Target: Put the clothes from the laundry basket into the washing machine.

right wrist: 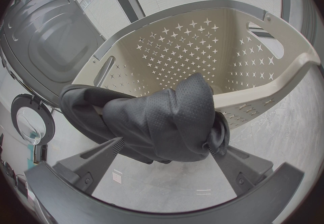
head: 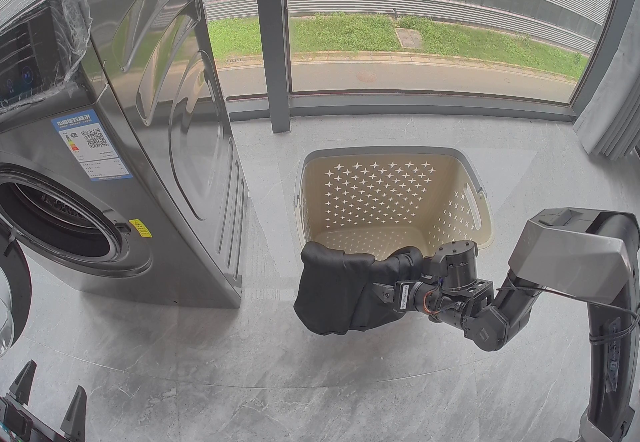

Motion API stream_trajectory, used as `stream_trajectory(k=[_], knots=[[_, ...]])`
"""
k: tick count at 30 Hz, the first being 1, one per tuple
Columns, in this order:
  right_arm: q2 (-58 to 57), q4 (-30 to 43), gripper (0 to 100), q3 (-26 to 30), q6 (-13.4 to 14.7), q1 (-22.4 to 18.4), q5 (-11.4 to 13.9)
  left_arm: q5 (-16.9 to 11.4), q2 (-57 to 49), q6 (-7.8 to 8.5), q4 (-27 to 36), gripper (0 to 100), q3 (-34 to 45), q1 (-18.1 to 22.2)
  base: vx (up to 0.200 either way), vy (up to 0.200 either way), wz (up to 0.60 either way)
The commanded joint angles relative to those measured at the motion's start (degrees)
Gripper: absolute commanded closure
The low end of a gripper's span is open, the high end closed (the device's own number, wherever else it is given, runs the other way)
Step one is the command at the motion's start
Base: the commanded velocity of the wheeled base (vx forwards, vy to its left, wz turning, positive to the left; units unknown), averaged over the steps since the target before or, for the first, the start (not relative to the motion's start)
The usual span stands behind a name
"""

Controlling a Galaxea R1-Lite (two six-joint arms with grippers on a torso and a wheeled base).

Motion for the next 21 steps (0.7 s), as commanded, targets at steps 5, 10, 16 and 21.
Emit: stream_trajectory(k=[5,10,16,21], knots=[[1.6,-0.2,0,-2.7,0.2,-0.4,-0.7,0.0,-0.8,-0.10,0.0,0,0.9,0.0,0.000,0.000,0.00],[1.6,-0.4,100,-3.1,0.5,-0.3,-1.1,0.0,-0.8,-0.10,0.0,0,0.9,0.0,0.000,0.000,0.00],[1.8,-2.1,100,-2.8,0.9,-0.3,-1.1,0.0,-0.8,-0.10,0.0,0,0.9,0.0,0.000,0.000,0.00],[0.8,-2.1,100,-1.3,1.5,-0.2,-1.1,0.0,-0.8,-0.19,0.0,0,0.9,0.0,0.000,0.000,0.00]])
